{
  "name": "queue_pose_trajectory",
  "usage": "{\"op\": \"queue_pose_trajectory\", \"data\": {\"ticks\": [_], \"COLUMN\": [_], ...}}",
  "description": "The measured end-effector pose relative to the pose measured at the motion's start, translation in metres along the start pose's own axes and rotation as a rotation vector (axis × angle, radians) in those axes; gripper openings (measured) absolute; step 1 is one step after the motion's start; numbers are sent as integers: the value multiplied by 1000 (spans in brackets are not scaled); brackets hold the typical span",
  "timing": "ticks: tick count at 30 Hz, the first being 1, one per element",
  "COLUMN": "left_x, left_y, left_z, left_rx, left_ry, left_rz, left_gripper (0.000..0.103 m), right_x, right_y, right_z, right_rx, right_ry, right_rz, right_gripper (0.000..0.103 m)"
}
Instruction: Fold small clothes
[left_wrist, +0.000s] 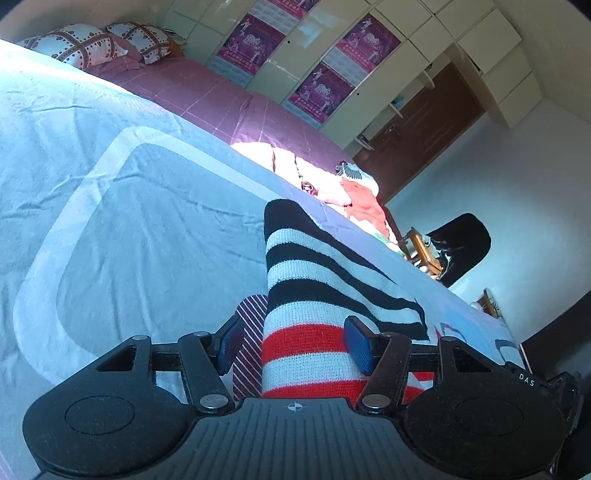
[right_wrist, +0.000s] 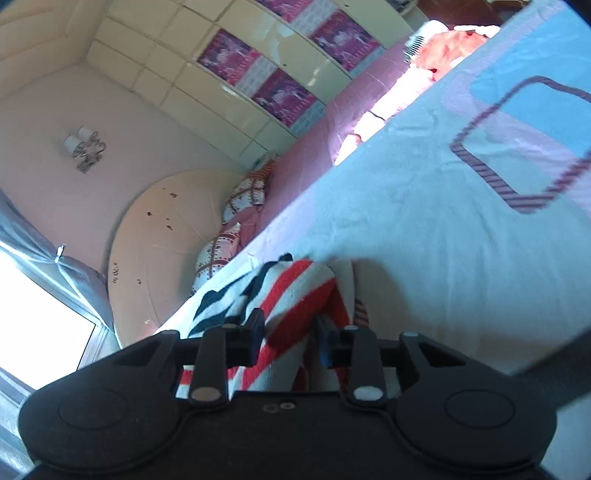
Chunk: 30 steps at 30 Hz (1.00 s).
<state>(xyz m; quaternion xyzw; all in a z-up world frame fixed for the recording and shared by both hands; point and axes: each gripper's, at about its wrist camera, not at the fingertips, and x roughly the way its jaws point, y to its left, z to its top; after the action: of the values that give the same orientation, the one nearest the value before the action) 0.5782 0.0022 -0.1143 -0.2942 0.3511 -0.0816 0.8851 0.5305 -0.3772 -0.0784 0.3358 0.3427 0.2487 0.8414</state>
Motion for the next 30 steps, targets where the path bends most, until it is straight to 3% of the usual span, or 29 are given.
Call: {"op": "queue_pose_trajectory", "data": {"ticks": [3,8,13,17,21,24,30], "left_x": [8,17,25,21,-7,-9,41], "left_y": [-5,-7,-19,-27,-43,-68,-93], "left_z": [3,0,-6,-4,-1,8,19], "left_rx": [28,61,161,205,245,340,402], "left_ry": [-1,-5,11,15,-92,-156,-30], "left_rz": [20,41,110,142,118,96,171], "left_gripper": [59,59,59,59,59,59,59], "right_x": [2,1,10,8,-18,-7,43], "right_y": [22,47,33,36,52,74,103], "right_z": [-4,-11,-17,-15,-7,-1,-11], "right_rx": [-205,-488,-480,-446,-452,-514,-687], "right_ry": [-40,-84,-40,-20,-79,-28,79], "right_rz": [-77,-193,-268,-268,-216,-206,-329], "right_gripper": [12,10,10,20,26,29,31]}}
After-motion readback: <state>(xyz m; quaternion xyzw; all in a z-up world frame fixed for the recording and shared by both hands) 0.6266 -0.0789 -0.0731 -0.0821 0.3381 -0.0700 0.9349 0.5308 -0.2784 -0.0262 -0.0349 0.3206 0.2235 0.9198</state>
